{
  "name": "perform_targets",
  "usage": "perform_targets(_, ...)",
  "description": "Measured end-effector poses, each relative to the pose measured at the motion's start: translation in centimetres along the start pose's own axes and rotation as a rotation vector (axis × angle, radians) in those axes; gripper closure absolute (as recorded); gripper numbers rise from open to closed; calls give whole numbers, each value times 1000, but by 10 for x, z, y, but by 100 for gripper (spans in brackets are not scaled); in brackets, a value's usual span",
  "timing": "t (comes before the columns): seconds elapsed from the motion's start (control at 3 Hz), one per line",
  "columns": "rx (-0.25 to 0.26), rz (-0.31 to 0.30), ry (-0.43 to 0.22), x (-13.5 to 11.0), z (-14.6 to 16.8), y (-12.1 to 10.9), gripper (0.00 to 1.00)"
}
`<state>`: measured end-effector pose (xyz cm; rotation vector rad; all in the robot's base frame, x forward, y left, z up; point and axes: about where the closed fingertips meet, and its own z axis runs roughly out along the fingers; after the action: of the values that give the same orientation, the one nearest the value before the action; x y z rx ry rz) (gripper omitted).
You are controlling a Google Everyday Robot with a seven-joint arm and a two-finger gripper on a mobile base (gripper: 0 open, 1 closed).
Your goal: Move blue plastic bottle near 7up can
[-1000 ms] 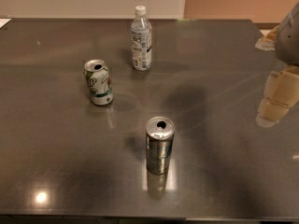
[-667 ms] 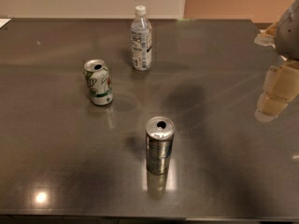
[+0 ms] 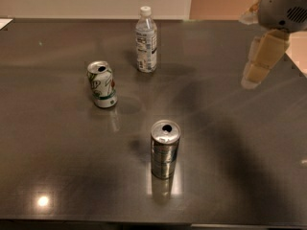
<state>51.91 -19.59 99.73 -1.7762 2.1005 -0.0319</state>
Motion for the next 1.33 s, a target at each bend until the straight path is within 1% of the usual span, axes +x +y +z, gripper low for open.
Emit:
perform_targets(0.33, 10, -39, -64, -34, 14, -47, 0)
perform_targets(0.67, 23, -71, -121, -72, 32, -80, 0)
perform_targets(1.0, 24, -83, -173, -105, 51, -95, 0)
perform_targets(1.33, 37, -46, -240, -127, 64, -99, 0)
